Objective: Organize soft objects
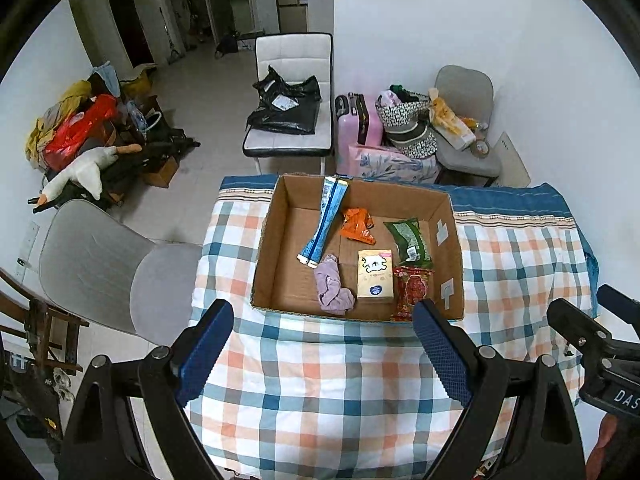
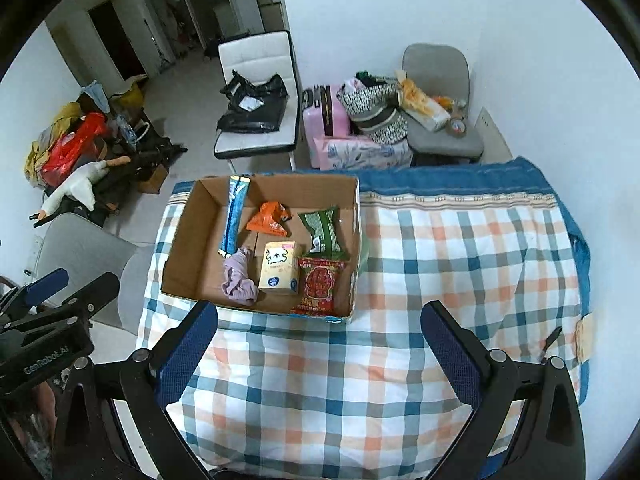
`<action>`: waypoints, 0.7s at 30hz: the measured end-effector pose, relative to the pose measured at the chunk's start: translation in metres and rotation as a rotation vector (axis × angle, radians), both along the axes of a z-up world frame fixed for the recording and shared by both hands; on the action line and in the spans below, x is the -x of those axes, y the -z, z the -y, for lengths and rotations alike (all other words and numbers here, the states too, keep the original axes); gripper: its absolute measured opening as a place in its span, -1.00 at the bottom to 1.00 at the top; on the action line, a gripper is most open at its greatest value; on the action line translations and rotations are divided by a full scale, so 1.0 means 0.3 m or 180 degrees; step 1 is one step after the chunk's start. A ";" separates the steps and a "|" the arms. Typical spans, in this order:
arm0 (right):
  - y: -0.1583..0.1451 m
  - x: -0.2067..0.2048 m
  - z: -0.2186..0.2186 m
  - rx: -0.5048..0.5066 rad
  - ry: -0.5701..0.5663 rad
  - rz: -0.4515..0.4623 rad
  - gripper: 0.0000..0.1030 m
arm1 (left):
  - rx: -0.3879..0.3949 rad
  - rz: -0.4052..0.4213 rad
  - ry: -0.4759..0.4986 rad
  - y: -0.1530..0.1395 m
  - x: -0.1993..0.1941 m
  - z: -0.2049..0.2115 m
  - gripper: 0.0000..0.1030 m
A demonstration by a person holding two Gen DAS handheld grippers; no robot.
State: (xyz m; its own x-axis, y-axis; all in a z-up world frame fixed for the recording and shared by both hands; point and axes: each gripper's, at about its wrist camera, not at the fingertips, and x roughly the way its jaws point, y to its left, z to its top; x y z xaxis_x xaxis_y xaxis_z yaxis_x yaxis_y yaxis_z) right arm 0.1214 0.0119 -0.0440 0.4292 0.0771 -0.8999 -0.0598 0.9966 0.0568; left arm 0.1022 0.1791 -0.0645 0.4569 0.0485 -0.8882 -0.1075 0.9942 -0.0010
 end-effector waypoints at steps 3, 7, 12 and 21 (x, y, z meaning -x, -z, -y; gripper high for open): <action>-0.038 0.024 -0.002 0.0047 -0.0011 0.0094 1.00 | 0.0003 0.0044 -0.0012 -0.020 0.022 0.007 0.79; -0.057 0.037 -0.002 0.0048 -0.0013 0.0119 1.00 | -0.0029 0.0094 -0.0026 -0.044 0.044 0.017 0.79; -0.070 0.045 -0.002 0.0050 -0.0014 0.0140 1.00 | -0.0037 0.0147 -0.0028 -0.064 0.066 0.025 0.79; -0.115 0.049 -0.002 0.0060 0.0002 0.0182 1.00 | -0.0040 0.0162 -0.0037 -0.077 0.079 0.033 0.79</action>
State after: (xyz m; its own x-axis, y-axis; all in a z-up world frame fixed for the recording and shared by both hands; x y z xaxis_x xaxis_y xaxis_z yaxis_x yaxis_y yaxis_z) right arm 0.1068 0.0125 -0.0096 0.4801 0.0601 -0.8752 -0.0618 0.9975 0.0346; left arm 0.0785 0.1693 -0.0414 0.5007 0.0650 -0.8632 -0.1190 0.9929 0.0058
